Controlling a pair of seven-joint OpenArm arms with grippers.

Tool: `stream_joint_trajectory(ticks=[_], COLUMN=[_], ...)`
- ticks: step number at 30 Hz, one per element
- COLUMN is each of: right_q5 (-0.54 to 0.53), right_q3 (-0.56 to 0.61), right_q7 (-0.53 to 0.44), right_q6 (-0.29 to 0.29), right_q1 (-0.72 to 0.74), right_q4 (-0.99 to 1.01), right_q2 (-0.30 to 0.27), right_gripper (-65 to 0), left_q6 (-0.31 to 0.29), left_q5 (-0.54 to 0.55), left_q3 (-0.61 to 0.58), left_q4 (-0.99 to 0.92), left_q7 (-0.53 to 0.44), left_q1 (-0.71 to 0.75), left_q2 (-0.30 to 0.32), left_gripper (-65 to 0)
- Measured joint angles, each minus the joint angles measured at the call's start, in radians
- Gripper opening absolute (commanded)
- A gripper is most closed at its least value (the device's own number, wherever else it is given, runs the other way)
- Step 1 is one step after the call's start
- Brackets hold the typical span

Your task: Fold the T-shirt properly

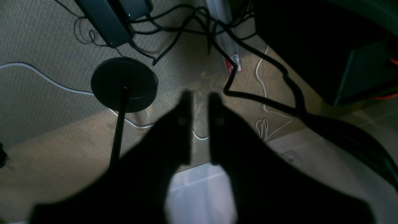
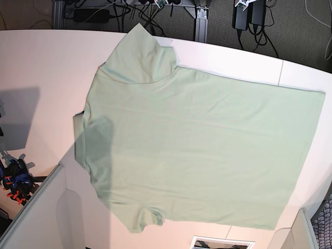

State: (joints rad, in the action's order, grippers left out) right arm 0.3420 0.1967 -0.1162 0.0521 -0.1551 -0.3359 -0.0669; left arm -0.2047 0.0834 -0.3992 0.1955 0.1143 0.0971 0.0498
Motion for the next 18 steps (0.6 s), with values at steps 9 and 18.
stream_joint_trajectory(ticks=[9,18], right_q5=[0.000,0.000], right_q3=[0.000,0.000], right_q7=[0.000,-0.109], right_q6=[0.000,0.000], right_q1=[0.000,-0.019], right_q4=[0.000,-0.004], right_q2=[0.000,-0.013], right_gripper=[-61.1,-61.1], left_q6=[0.000,-0.060], left_q5=[0.000,0.042], left_q3=[0.000,0.000], left_q4=[0.000,0.005], left_q7=[0.000,-0.103], left_q1=[0.000,0.012], left_q2=[0.000,0.016], left_gripper=[-60.2,-60.7])
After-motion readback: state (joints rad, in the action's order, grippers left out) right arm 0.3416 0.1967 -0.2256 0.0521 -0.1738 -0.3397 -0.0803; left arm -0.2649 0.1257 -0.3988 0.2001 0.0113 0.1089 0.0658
